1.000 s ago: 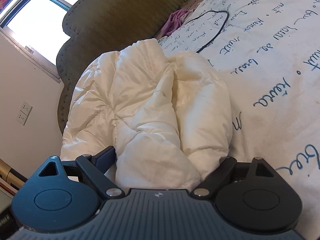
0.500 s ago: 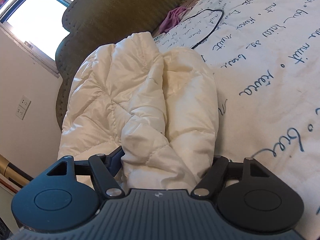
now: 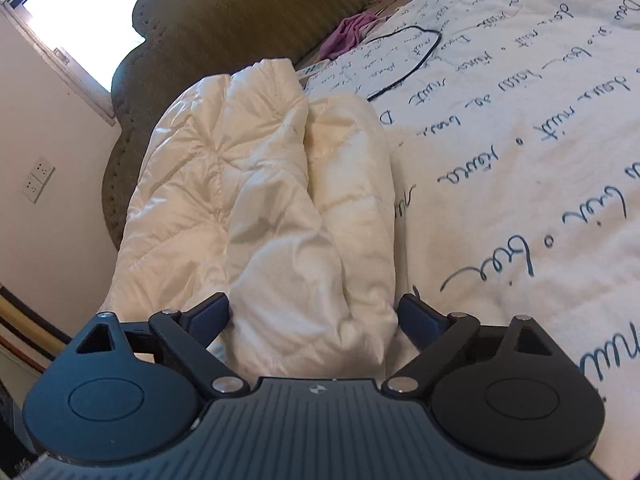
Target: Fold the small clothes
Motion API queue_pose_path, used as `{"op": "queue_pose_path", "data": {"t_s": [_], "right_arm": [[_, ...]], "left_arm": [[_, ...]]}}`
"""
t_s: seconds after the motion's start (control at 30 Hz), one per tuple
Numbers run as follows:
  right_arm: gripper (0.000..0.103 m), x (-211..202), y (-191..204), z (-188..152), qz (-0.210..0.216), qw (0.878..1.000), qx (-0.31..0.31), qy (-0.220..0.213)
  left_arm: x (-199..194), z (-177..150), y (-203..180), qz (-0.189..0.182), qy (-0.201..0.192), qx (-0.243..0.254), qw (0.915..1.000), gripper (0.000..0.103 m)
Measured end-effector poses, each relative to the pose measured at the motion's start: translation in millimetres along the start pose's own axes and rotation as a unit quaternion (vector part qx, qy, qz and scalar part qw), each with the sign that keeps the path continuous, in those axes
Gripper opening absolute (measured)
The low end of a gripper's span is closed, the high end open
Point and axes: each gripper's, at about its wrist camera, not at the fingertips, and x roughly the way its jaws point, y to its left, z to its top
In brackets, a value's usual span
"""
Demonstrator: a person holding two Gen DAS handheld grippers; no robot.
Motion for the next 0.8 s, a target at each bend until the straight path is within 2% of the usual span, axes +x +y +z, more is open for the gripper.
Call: {"op": "queue_pose_path", "data": {"t_s": [0.1, 0.2, 0.3, 0.4, 0.43, 0.57, 0.63, 0.7, 0.8], "right_arm": [[0.062, 0.0, 4.0, -4.6, 0.001, 1.0, -0.004, 0.006], [0.049, 7.7, 6.2, -6.2, 0.019, 1.0, 0.019, 0.016], [0.043, 15.8, 15.1, -8.0, 0.025, 0.999, 0.028, 0.016], [0.043, 23.5, 25.0, -11.7, 0.032, 0.999, 0.023, 0.019], [0.044, 24.4, 26.1, -12.4, 0.028, 0.999, 0.024, 0.016], [0.061, 13.9, 32.6, -16.0, -0.007, 1.0, -0.001, 0.004], [0.067, 0.2, 41.1, -20.3, -0.034, 0.999, -0.036, -0.01], [0.081, -12.3, 52.3, -27.2, -0.072, 0.994, -0.079, -0.028], [0.091, -26.0, 65.5, -39.4, -0.112, 0.983, -0.141, -0.042]], "left_arm": [[1.3, -0.1, 1.3, 0.002, 0.006, -0.01, 0.9999, 0.103], [1.0, -1.2, 5.8, 0.01, 0.004, -0.006, 0.9999, 0.103], [2.1, 0.1, 9.6, 0.028, 0.004, 0.001, 0.9996, 0.103], [4.8, 2.2, 19.1, 0.039, 0.012, -0.01, 0.9991, 0.103], [4.9, 2.7, 22.2, 0.033, 0.018, -0.019, 0.9991, 0.103], [-2.6, 0.2, 20.2, 0.03, 0.026, -0.028, 0.9988, 0.103], [-6.8, -1.4, 16.9, 0.032, 0.027, -0.027, 0.9987, 0.103], [-10.8, -3.5, 16.2, 0.031, 0.031, -0.035, 0.9984, 0.103], [-15.0, -7.4, 18.7, 0.026, 0.04, -0.052, 0.9975, 0.103]]}}
